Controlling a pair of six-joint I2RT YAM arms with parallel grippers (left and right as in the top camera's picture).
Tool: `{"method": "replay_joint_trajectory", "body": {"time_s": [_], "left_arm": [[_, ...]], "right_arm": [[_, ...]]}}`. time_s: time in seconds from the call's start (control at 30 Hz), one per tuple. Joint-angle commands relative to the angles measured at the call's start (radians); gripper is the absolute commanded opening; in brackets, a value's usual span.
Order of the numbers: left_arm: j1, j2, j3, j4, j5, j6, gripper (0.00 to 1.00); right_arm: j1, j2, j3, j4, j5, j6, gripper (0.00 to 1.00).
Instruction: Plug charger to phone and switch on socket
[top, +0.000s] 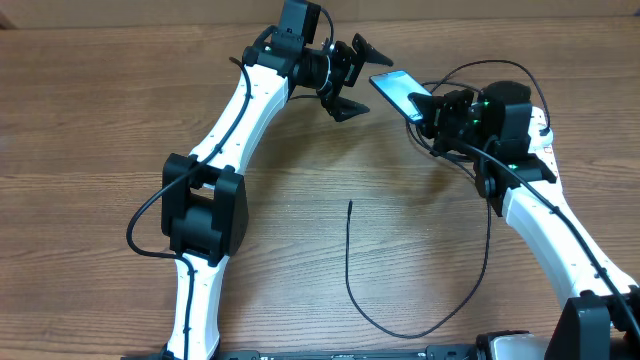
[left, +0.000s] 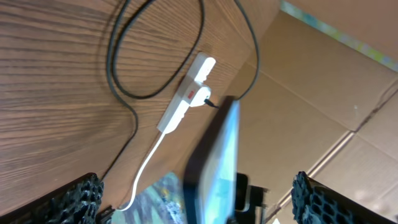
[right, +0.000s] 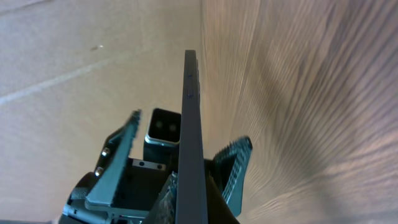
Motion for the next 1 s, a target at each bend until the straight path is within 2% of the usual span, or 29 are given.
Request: {"method": "replay_joint_trajectory", "body": {"time_s": [0.0,0.4,0.97], "left_arm": [[-0.011,-0.048,0.028,0.022,0.028,-0.051,1.0],[-0.016,-0.048,0.028,0.044,0.016,-0.084,1.0],[-0.029,-0.048,0.028,0.05,-0.003,-0.084,1.0]], "right_arm": [[0.023,-0.003,0.023,0.015,-0.005,0.153,0.04],[0.068,-0.003,0.023,0.134,0.023,0.222,0.04],[0.137,-0.003,0.023,0.132,0.101,0.252,0.04]]}}
